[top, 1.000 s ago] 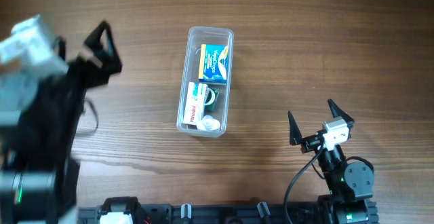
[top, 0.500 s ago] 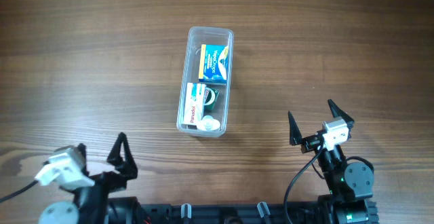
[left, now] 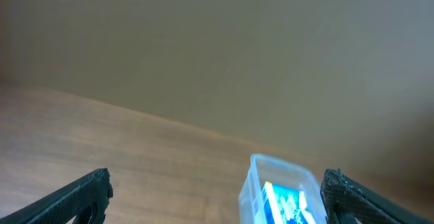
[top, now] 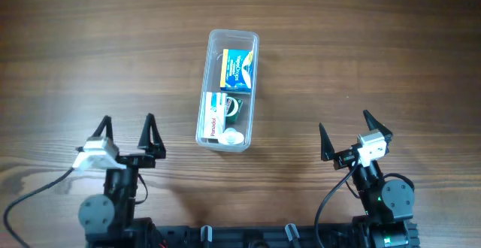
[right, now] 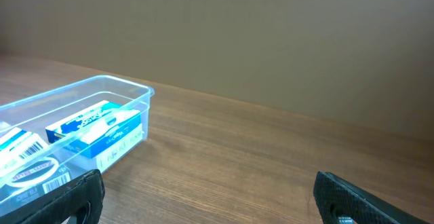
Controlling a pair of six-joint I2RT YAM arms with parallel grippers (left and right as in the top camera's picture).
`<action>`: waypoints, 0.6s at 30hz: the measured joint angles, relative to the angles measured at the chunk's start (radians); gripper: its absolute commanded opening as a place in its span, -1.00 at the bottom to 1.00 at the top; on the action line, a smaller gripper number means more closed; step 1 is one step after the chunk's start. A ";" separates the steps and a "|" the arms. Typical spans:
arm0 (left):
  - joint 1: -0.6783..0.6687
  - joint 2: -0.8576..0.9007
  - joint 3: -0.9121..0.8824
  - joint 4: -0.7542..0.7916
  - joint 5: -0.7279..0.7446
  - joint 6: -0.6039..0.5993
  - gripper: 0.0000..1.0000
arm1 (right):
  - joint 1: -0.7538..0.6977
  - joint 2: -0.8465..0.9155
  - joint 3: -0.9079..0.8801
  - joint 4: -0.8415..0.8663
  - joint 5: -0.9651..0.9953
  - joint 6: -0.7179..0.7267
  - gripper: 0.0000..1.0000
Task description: Pack container
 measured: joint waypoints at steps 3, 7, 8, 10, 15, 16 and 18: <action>0.000 0.000 -0.074 0.008 0.013 0.023 0.99 | 0.000 0.000 0.000 0.000 0.000 0.000 0.99; 0.000 0.000 -0.129 0.011 0.019 0.043 0.99 | 0.000 0.000 0.000 0.000 0.000 0.000 0.99; 0.000 0.000 -0.145 0.013 0.020 0.046 1.00 | 0.000 0.000 0.000 0.000 0.000 0.000 1.00; 0.000 0.000 -0.159 0.017 0.018 0.049 1.00 | 0.000 0.000 0.000 0.000 0.000 0.000 1.00; -0.030 0.000 -0.161 0.019 -0.015 0.050 0.99 | 0.000 0.000 0.000 0.000 0.000 0.000 0.99; -0.035 0.000 -0.161 0.019 -0.019 0.050 0.99 | 0.000 0.000 0.000 0.000 0.000 0.000 0.99; -0.036 0.000 -0.161 0.019 -0.020 0.050 0.99 | 0.000 0.000 0.000 0.000 0.000 0.000 0.99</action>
